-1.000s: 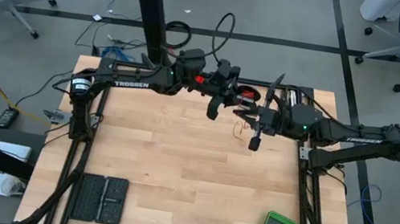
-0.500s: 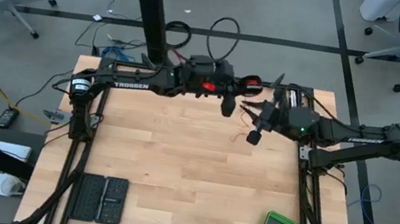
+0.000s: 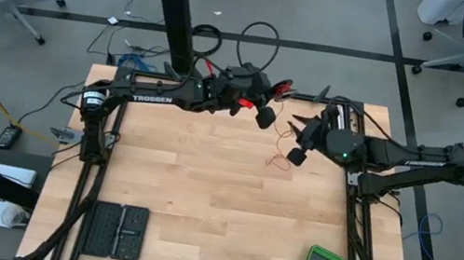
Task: Coil cords
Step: Coil the red wire cable onto the black spool
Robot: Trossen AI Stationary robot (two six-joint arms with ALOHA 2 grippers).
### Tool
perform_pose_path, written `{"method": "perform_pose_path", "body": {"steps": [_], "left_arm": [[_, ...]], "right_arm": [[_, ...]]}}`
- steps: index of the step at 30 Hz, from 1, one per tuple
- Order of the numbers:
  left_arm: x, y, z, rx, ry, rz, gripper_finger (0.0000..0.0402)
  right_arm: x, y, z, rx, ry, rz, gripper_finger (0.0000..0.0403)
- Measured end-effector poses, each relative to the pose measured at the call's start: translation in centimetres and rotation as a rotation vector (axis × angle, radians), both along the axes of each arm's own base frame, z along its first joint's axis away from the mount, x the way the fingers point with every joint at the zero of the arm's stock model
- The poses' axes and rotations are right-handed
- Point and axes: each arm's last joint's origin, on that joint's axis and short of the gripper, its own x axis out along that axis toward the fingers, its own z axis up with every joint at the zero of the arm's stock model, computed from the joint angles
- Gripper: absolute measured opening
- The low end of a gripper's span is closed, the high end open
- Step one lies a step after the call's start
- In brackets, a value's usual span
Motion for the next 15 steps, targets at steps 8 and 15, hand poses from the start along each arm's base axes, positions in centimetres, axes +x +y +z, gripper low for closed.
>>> {"method": "perform_pose_path", "body": {"steps": [8,15], "left_arm": [[0.2,-1.1,-0.5,0.033,0.078,-0.106,0.0001],[-0.7,-1.6,-2.6,0.15,0.406,-0.086,0.0001]], "right_arm": [[-2.0,-1.7,-0.7,-0.039,0.127,-0.189,0.0009],[-3.8,-3.3,1.4,-0.103,0.014,-0.318,0.0003]]}}
